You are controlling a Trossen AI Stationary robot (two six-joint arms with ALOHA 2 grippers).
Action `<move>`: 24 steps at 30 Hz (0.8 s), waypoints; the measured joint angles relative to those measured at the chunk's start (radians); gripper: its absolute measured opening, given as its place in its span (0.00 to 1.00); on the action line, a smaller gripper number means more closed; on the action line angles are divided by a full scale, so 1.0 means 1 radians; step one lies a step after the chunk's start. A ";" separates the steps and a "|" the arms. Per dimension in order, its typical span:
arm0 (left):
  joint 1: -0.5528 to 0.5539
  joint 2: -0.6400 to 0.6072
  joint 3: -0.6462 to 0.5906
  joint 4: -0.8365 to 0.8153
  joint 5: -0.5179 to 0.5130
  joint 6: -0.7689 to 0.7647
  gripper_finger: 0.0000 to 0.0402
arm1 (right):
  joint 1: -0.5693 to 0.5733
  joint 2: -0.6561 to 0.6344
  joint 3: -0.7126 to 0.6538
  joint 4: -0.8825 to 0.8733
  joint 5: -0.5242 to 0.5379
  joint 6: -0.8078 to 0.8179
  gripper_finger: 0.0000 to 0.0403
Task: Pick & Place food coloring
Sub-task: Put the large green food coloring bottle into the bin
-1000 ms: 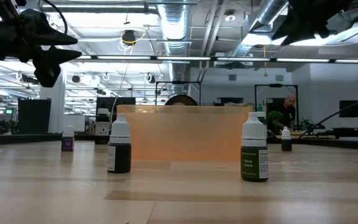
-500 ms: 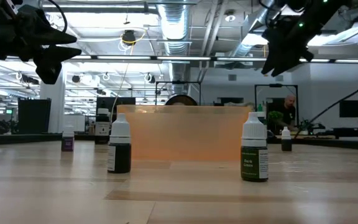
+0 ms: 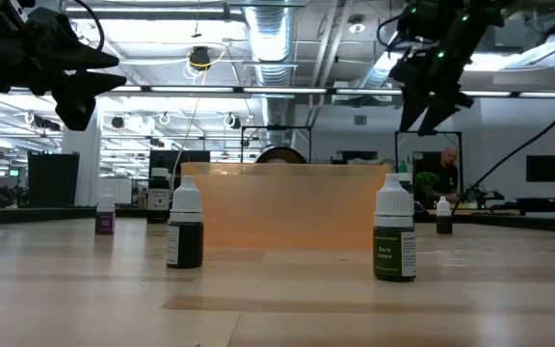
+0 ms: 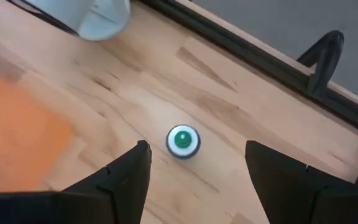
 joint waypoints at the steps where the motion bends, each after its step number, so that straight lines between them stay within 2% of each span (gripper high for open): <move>1: 0.000 0.000 0.000 0.000 0.000 0.000 0.31 | -0.004 0.020 0.005 -0.001 0.000 0.000 0.62; 15: 0.000 0.000 0.000 0.000 0.019 -0.061 0.31 | -0.026 0.271 0.083 -0.001 0.020 -0.006 0.62; 24: 0.000 0.000 0.000 0.000 0.018 -0.063 0.31 | -0.033 0.307 0.085 -0.011 0.030 -0.019 0.62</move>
